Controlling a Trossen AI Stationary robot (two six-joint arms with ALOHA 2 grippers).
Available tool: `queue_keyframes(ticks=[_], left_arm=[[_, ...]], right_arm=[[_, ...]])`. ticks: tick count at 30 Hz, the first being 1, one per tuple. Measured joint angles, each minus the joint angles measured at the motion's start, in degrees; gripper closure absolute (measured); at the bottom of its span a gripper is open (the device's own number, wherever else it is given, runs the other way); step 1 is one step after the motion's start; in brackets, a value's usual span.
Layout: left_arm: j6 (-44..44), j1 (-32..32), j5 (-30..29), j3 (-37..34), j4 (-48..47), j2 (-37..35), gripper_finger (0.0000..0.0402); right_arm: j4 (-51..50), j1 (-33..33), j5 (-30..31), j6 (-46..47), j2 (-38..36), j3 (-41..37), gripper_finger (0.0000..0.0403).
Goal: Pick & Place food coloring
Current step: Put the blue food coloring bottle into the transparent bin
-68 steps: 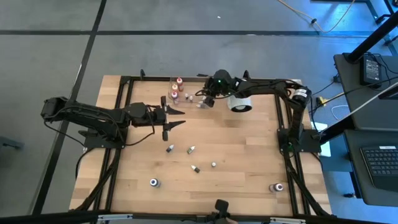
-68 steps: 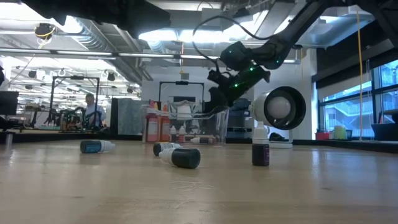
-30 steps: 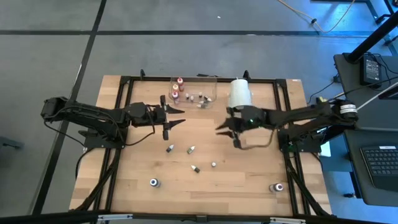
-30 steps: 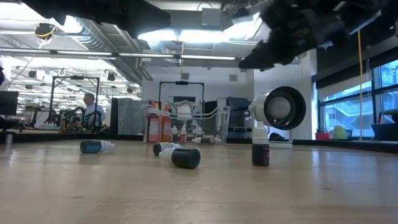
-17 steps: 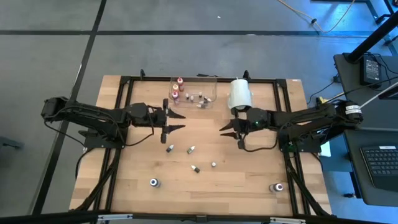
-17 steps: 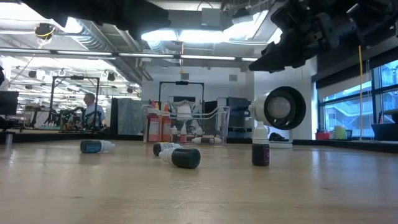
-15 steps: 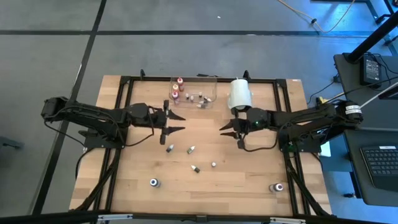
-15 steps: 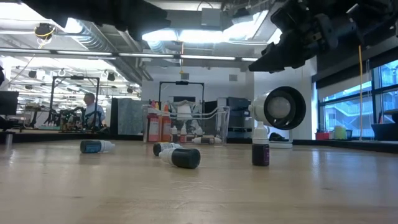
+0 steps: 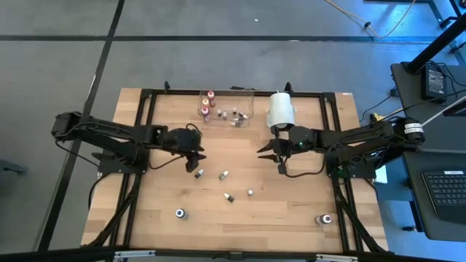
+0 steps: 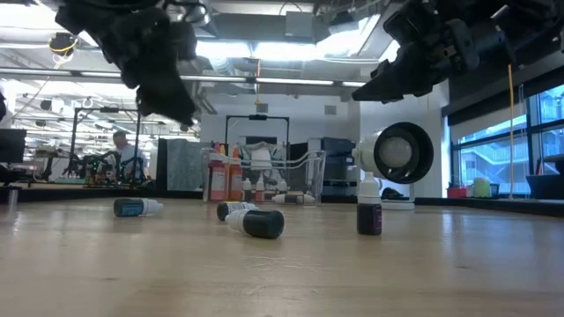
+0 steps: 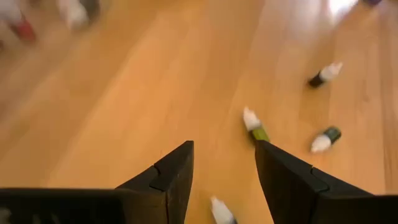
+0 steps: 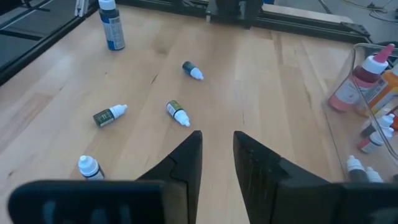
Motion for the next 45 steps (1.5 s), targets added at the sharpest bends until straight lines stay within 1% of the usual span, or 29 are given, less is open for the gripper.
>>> queue_keyframes(ticks=[4, 11, 14, 19, 21, 27, 35, 39, 42, 45], left_arm=[[-3.67, -2.51, 0.34, 3.98, -4.77, 7.21, 0.0235], [-17.03, -4.71, 0.07, 13.82, -20.08, 20.70, 0.0236], [-19.83, -5.52, 0.25, 15.89, -21.96, 24.71, 0.0237], [-21.71, -6.68, 0.68, 17.06, -21.67, 29.44, 0.0235], [-22.54, -7.17, 1.88, 17.03, -21.89, 30.74, 0.0235], [-25.29, -8.27, 2.76, 17.05, -22.71, 34.49, 0.0238], [-19.24, -9.04, 3.36, 17.19, -22.84, 34.89, 0.0238], [-19.33, -9.13, 3.27, 17.14, -22.79, 34.89, 0.0236], [-18.85, -9.22, 2.42, 17.12, -22.73, 34.89, 0.0234], [-18.83, -9.20, 2.99, 17.10, -22.73, 34.89, 0.0235]], right_arm=[[0.00, -0.04, 0.00, -0.10, 0.00, 0.00, 0.0308], [-0.04, -0.03, -0.02, -0.16, 0.00, 0.02, 0.0308], [-0.07, -0.02, -0.02, -0.16, 0.00, 0.03, 0.0308], [-0.52, -0.02, -0.02, -0.21, 0.06, 0.09, 0.0308], [-0.58, -0.02, -0.02, -0.27, 0.07, 0.09, 0.0308], [-0.57, -0.02, -0.04, -0.31, 0.07, 0.09, 0.0308], [-0.50, -0.02, -0.12, 0.13, 0.07, 0.09, 0.0308], [-0.48, -0.02, -0.20, 1.87, 0.07, 0.09, 0.0308], [-0.50, -0.02, -0.20, 1.51, 0.07, 0.09, 0.0308], [-0.48, -0.02, -0.20, 1.43, 0.07, 0.09, 0.0308]])
